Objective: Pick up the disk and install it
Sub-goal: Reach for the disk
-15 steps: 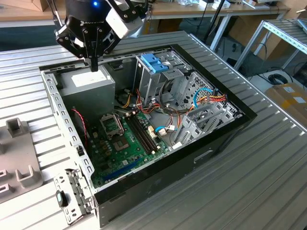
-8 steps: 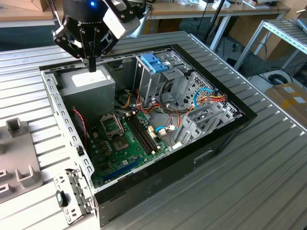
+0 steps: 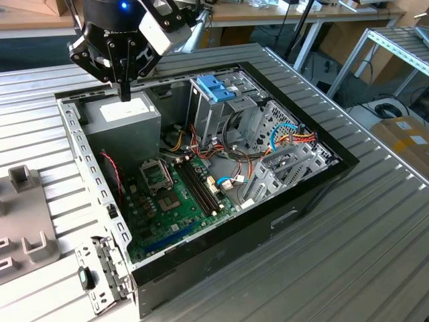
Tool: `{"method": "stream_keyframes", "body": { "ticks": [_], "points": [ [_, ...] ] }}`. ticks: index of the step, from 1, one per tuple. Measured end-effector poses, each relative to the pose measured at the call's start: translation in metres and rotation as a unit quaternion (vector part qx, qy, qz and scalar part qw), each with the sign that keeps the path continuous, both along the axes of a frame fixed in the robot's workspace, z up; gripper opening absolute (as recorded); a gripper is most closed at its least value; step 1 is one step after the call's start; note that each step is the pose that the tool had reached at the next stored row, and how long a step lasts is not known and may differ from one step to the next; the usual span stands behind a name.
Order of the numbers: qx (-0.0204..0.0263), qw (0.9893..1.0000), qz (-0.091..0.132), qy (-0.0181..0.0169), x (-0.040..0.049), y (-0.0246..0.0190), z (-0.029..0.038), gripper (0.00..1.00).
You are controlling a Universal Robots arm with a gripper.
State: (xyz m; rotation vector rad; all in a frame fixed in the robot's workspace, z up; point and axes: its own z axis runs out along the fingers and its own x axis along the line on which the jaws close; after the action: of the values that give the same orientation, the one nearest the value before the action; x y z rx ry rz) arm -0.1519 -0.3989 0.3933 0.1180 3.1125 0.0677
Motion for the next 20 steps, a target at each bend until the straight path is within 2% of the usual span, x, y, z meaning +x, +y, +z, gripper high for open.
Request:
{"method": "stream_keyframes", "body": {
  "ticks": [7,11,20],
  "points": [
    [0.0000,1.0000,0.000,0.0000,-0.0074,0.0000,0.0000,0.10],
    [0.0000,1.0000,0.000,0.0000,-0.0150,0.0000,0.0000,0.10],
    [0.0000,1.0000,0.000,0.0000,-0.0238,0.0000,0.0000,0.10]
  ]
}}
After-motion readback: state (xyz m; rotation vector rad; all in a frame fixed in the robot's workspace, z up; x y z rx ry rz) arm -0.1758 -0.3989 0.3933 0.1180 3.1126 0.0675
